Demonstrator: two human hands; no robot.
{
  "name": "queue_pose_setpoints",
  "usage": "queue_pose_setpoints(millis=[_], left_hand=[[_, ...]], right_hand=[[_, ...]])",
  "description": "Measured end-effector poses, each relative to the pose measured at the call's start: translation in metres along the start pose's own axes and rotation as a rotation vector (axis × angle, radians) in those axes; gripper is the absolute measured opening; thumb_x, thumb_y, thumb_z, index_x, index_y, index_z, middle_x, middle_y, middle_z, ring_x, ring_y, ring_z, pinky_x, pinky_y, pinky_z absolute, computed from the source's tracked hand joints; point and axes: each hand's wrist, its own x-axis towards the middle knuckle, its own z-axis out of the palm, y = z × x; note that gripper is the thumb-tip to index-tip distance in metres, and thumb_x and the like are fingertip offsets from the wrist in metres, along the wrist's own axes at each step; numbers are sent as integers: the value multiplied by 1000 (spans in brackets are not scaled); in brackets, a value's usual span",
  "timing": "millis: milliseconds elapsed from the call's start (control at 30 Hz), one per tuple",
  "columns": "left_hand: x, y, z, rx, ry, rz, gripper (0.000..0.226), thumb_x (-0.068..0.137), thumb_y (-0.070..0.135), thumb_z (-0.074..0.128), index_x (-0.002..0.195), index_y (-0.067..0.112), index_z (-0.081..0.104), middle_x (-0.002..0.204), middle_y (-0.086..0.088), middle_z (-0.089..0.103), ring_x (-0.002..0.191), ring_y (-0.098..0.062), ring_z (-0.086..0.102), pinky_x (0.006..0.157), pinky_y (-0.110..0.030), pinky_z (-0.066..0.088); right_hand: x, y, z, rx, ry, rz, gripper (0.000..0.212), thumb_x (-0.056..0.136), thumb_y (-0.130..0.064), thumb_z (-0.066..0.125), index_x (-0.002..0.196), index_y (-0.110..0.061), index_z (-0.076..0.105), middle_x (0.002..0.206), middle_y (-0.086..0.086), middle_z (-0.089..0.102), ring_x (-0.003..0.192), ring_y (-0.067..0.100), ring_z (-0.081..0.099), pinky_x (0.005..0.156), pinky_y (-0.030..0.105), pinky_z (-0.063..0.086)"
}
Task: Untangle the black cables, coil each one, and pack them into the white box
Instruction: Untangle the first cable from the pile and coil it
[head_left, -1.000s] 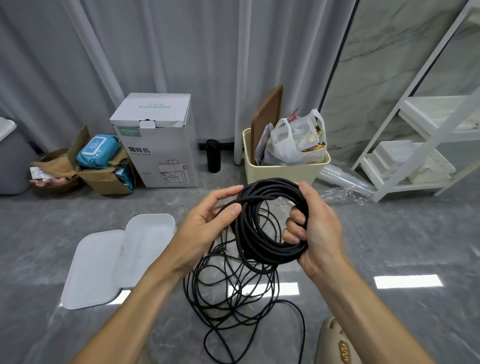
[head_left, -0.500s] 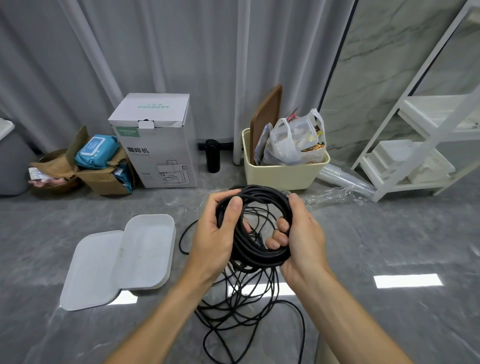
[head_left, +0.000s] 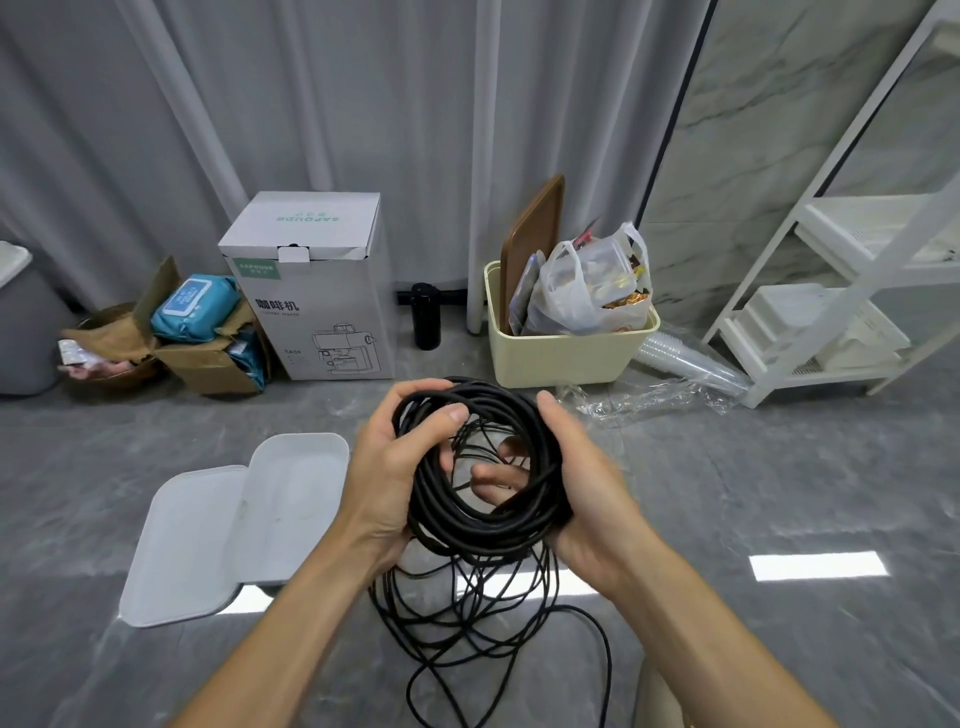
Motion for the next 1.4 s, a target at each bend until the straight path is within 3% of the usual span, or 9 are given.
queue_pose_setpoints(millis=[100, 267, 567, 800, 900, 1000, 1100, 1233, 1400], left_hand=[[-1, 3, -1, 50, -56, -4, 28, 72, 25, 76, 97, 18, 68, 52, -3, 49, 43, -12, 42, 39, -19, 35], [-5, 1, -2, 247, -282, 16, 21, 73, 19, 69, 93, 17, 66, 53, 3, 55, 47, -11, 47, 49, -18, 40], [-6, -1, -5, 267, -502, -56, 29, 80, 22, 65, 105, 14, 54, 53, 4, 55, 48, -9, 47, 53, -17, 41], [-2, 2, -6, 296, -366, -55, 37, 87, 61, 55, 100, 28, 66, 60, -5, 58, 54, -20, 47, 49, -26, 37], [-1, 6, -4, 361, -298, -93, 47, 97, 59, 35, 86, 35, 75, 63, -5, 63, 52, -16, 51, 46, -23, 39], [-2, 10, -4, 369, -263, -184, 52, 95, 57, 40, 67, 30, 74, 64, -5, 66, 46, -12, 52, 41, -19, 37], [1, 9, -4, 280, -274, -205, 42, 91, 52, 49, 73, 25, 77, 61, -8, 62, 42, -16, 46, 38, -20, 32], [4, 4, -3, 191, -184, -200, 39, 82, 49, 63, 82, 12, 77, 66, -12, 62, 61, -26, 52, 52, -27, 43], [7, 1, -5, 94, -25, -200, 42, 82, 50, 71, 95, 11, 72, 85, -22, 64, 75, -30, 58, 71, -39, 48]], right_hand=[[3, -11, -12, -357, -34, -97, 57, 77, -53, 76, 121, -19, 60, 103, 2, 72, 95, 23, 72, 93, 53, 55], [2, -27, -21, -862, -240, -249, 66, 75, -32, 85, 132, -34, 53, 125, -9, 62, 105, 3, 66, 93, 32, 55], [-4, -17, -25, -804, -350, -157, 34, 86, 6, 62, 113, -12, 50, 97, 5, 65, 72, 23, 67, 56, 39, 59], [-1, -8, -25, -642, -279, -185, 28, 90, 8, 55, 106, -14, 53, 78, 8, 69, 53, 26, 65, 41, 29, 52], [1, -8, -24, -548, -162, -218, 30, 90, 8, 57, 107, -16, 60, 55, 11, 59, 37, 20, 55, 36, 24, 44], [4, -5, -24, -471, -98, -233, 30, 90, 4, 59, 111, -16, 62, 50, 13, 56, 35, 22, 50, 35, 25, 41], [3, 1, -22, -425, -89, -199, 22, 90, 4, 59, 105, -12, 57, 55, 5, 58, 37, 21, 51, 35, 25, 40], [3, 0, -18, -401, -138, -64, 21, 88, 5, 59, 102, -7, 49, 69, 6, 61, 45, 26, 58, 36, 26, 46], [5, 3, -17, -421, -98, -95, 20, 91, 2, 58, 100, -11, 46, 47, 10, 46, 32, 21, 45, 33, 23, 40]])
